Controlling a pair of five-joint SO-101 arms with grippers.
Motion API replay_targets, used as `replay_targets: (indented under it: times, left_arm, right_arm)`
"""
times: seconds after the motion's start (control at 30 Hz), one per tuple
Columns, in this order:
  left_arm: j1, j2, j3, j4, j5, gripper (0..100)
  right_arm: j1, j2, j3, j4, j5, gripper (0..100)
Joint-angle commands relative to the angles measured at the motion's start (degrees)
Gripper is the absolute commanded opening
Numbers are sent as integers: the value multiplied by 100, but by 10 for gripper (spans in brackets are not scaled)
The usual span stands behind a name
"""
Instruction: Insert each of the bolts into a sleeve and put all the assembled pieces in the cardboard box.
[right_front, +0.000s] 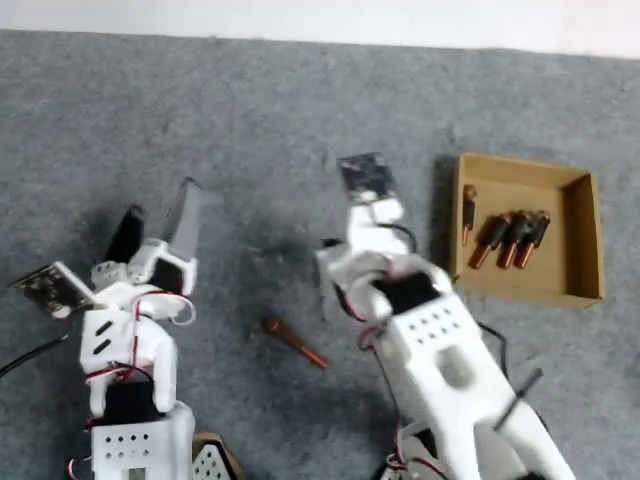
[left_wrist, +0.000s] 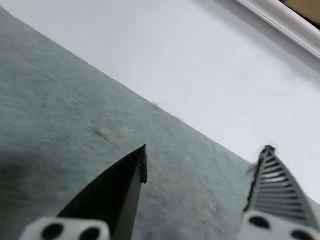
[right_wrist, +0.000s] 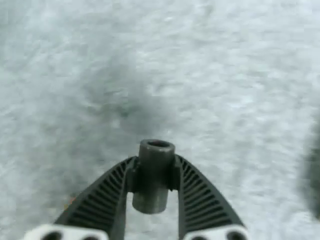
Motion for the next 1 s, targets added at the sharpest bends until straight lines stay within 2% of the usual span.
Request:
replay_targets:
  times: [0.0,0.1,0.2,0.33,0.57,0.73,0.83,0.97]
  left_arm:
    - [813,-48,119,316,-448,325]
    - [1367,-48,84,686,-677,325]
    - [1833,-40,-242,1600,-695,325]
    - [1974,-40,-708,2593,-686,325]
    - [2062,-31,-725,2655,-677,325]
    - [2580,110,-567,2637,-862,327]
    - [2844,629,-611,2629,-1011,329]
    - [2870,1701,-1015,2620,-1002,329]
  right_arm:
    - [479,-884,848,-743,255,4]
    - [725,-1464,1569,-1121,431,4]
    - [936,-1903,2018,-1200,457,4]
    - [1059,-2229,2290,-1209,457,4]
    - [1059,-2246,2316,-1209,457,4]
    - [1059,-2246,2325,-1209,457,4]
    - [1059,-2246,2325,-1209,457,4]
    - [1059,-2246,2325,-1209,457,4]
